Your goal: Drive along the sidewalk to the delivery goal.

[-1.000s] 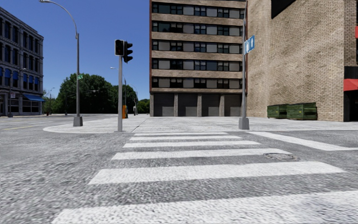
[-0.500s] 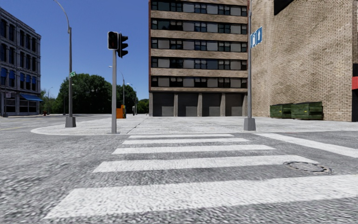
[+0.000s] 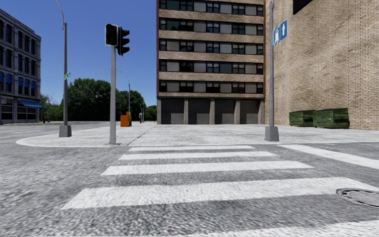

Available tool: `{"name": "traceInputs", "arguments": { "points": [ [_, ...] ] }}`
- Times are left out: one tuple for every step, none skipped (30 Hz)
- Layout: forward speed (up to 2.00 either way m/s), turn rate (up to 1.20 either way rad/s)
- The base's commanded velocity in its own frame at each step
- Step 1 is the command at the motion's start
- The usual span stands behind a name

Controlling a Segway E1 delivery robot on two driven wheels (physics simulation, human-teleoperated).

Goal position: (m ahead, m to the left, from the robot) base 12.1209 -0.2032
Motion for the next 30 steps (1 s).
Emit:
{"name": "traceInputs", "arguments": {
  "points": [
    [2.00, 0.00],
    [2.00, 0.00],
    [2.00, 0.00],
    [2.00, 0.00],
    [2.00, 0.00],
    [2.00, 0.00],
    [2.00, 0.00],
    [2.00, 0.00],
    [2.00, 0.00],
    [2.00, 0.00],
    [2.00, 0.00],
    [2.00, 0.00],
    [2.00, 0.00],
    [2.00, 0.00],
    [2.00, 0.00],
    [2.00, 0.00],
    [2.00, 0.00],
    [2.00, 0.00],
    [2.00, 0.00],
    [2.00, 0.00],
    [2.00, 0.00],
    [2.00, 0.00],
    [2.00, 0.00],
    [2.00, 0.00],
    [2.00, 0.00],
    [2.00, 0.00],
    [2.00, 0.00],
    [2.00, 0.00],
    [2.00, 0.00],
    [2.00, 0.00]
  ]
}}
